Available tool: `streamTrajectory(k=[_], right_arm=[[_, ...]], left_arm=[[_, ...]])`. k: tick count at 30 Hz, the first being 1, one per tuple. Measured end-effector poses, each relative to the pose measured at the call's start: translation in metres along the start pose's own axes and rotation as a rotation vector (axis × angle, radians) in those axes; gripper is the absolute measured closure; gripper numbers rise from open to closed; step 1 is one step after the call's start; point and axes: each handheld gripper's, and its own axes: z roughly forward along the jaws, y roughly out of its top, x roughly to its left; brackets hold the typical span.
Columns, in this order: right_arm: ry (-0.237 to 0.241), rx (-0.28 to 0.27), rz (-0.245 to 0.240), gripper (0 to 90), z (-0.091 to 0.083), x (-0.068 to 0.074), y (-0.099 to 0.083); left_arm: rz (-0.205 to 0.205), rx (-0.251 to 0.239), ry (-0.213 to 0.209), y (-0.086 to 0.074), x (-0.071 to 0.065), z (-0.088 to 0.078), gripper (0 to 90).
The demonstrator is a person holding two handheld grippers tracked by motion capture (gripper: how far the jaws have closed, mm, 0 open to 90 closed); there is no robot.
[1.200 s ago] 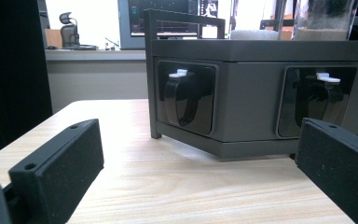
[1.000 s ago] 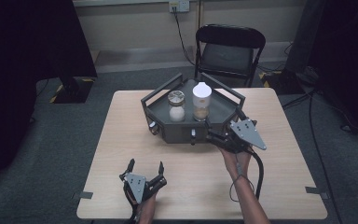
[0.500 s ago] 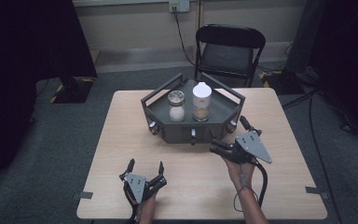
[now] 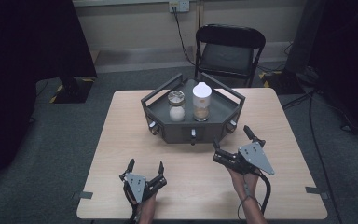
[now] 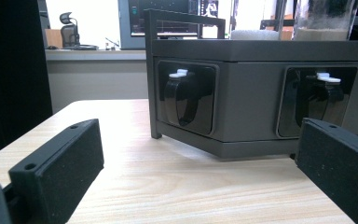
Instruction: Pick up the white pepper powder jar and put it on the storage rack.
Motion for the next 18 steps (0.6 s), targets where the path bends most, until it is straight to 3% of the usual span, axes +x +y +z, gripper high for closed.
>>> streamTrajectory(k=[18], right_arm=[[-0.027, 0.003, 0.001, 0.0, -0.023, 0.002, -0.023]], left_arm=[[0.0, 0.0, 0.009, 0.0, -0.001, 0.0, 0.4]])
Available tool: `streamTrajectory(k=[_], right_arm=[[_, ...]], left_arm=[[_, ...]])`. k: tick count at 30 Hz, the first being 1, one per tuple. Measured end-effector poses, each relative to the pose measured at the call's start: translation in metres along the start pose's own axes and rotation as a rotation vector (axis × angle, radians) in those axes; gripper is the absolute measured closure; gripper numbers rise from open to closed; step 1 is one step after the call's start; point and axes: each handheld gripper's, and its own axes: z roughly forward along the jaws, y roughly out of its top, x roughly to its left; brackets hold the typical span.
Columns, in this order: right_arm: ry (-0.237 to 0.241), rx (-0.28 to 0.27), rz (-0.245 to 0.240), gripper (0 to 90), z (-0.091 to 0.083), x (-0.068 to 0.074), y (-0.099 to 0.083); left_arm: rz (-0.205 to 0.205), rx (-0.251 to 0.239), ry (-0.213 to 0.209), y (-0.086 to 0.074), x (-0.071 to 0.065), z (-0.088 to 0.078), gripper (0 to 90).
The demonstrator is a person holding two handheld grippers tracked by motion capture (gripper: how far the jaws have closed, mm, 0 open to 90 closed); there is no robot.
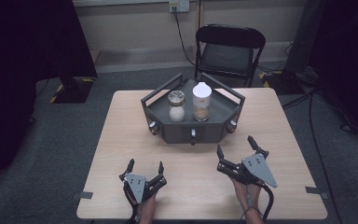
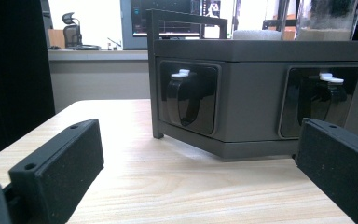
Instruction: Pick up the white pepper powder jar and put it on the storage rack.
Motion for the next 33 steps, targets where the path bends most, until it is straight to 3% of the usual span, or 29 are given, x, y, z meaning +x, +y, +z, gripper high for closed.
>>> streamTrajectory(k=[19, 33], right_arm=[[-0.018, 0.051, 0.034, 0.0, -0.02, 0.002, -0.034], [-0.041, 0.073, 0.005, 0.0, -0.026, 0.01, -0.052]], left_arm=[[0.0, 0.0, 0.004, 0.0, -0.001, 0.0, 0.5], [0.0, 0.0, 0.004, 0.0, -0.001, 0.0, 0.4]])
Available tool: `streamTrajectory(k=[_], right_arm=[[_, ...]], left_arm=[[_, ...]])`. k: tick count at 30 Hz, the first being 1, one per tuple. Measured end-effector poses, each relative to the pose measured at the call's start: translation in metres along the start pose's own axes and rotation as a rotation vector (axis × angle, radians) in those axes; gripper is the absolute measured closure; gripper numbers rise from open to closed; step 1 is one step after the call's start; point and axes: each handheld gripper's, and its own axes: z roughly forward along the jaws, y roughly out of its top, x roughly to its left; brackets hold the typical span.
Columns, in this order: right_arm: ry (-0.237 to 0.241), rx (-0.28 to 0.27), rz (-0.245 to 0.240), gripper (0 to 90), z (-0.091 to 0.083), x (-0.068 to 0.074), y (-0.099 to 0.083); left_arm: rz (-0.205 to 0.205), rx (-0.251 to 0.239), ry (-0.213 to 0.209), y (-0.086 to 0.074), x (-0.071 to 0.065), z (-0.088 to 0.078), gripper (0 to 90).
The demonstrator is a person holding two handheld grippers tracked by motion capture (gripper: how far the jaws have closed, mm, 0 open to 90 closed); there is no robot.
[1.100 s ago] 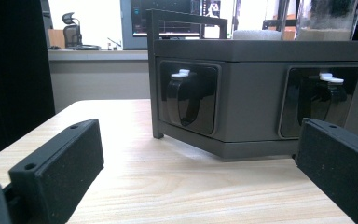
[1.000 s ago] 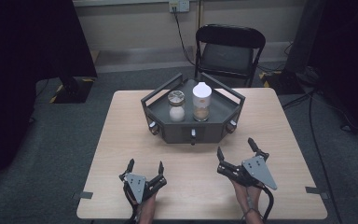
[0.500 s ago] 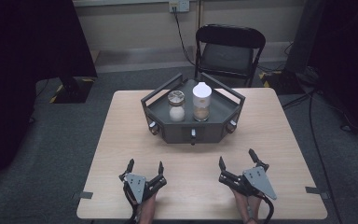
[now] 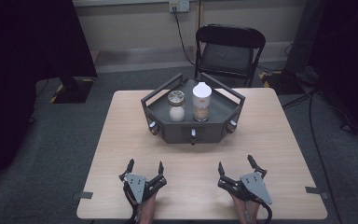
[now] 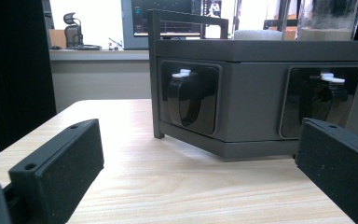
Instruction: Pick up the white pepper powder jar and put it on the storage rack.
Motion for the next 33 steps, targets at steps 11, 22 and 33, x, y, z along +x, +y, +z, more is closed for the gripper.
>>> streamTrajectory(k=[11, 22, 33], right_arm=[[-0.01, 0.021, 0.003, 0.0, 0.001, 0.004, -0.009], [-0.028, 0.025, 0.018, 0.0, 0.002, 0.005, -0.014], [-0.028, 0.004, 0.029, 0.0, 0.0, 0.005, -0.017]], left_arm=[[0.0, 0.0, 0.0, 0.0, 0.0, 0.0, 0.4], [0.0, 0.0, 0.0, 0.0, 0.0, 0.0, 0.4], [0.0, 0.0, 0.0, 0.0, 0.0, 0.0, 0.4]])
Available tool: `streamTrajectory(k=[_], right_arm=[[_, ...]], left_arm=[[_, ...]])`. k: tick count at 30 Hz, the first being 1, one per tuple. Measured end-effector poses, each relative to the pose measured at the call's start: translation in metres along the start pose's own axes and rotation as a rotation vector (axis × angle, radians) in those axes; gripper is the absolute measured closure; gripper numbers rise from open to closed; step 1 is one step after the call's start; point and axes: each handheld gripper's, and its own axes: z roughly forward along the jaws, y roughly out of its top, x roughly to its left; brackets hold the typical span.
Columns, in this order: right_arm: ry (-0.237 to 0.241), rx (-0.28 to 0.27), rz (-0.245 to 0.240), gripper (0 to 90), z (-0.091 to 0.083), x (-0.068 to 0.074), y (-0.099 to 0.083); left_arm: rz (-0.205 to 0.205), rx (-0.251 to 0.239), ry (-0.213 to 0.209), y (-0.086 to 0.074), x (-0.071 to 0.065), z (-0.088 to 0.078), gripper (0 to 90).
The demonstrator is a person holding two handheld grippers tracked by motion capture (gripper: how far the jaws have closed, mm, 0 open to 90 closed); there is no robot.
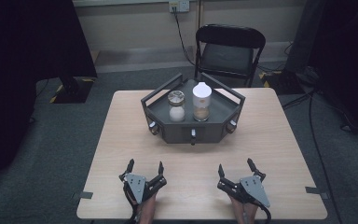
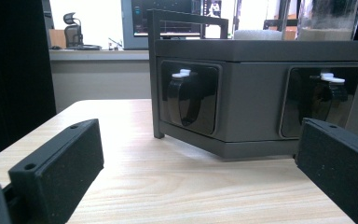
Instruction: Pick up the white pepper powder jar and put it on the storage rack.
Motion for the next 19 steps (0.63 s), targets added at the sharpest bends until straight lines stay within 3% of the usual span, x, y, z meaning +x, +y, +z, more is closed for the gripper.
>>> streamTrajectory(k=[19], right_arm=[[0.001, -0.008, 0.012, 0.0, -0.001, -0.0011, -0.0016]], left_arm=[[0.0, 0.0, -0.002, 0.0, 0.0003, 0.0001, 0.2]])
